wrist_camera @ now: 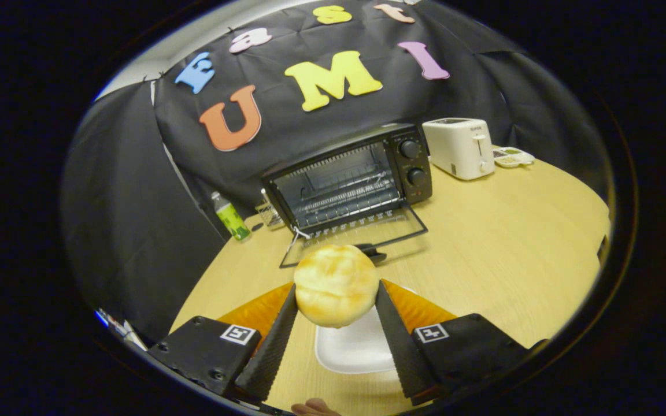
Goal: Open the toaster oven, put the food inside, and close the toaster oven door.
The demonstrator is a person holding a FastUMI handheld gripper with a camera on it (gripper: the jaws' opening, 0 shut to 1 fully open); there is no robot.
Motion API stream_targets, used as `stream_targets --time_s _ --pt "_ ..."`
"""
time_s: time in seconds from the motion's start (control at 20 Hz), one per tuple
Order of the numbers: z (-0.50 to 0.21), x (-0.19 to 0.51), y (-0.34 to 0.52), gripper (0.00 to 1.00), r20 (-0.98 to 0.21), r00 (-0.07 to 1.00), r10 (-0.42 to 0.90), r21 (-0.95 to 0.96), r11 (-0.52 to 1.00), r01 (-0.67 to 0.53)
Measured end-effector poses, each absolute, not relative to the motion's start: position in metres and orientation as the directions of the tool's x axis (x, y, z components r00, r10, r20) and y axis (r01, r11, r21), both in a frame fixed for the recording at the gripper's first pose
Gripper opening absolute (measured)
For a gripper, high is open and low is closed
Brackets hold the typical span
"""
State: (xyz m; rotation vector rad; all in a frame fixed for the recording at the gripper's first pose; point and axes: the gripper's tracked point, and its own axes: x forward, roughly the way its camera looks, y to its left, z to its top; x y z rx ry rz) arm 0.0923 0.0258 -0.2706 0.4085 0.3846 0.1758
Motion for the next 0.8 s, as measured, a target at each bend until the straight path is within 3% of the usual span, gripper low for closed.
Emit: stream_targets --time_s 0.15,0.4,0.65,0.8 --pt "-0.239 0.119 0.027 0.85 -0.228 0.943 0.242 0.473 0.874 -0.110" --pt "-0.217 0.155 0.052 0.85 -0.096 0.927 0.363 0.617 0.752 -0.231" --pt "-0.234 0.212 0.052 0.85 -0.122 0.923 0.366 0.725 0.668 -0.169" --pt "-0.244 0.256 0.042 0.85 -0.120 0.942 0.314 0.699 0.700 -0.145"
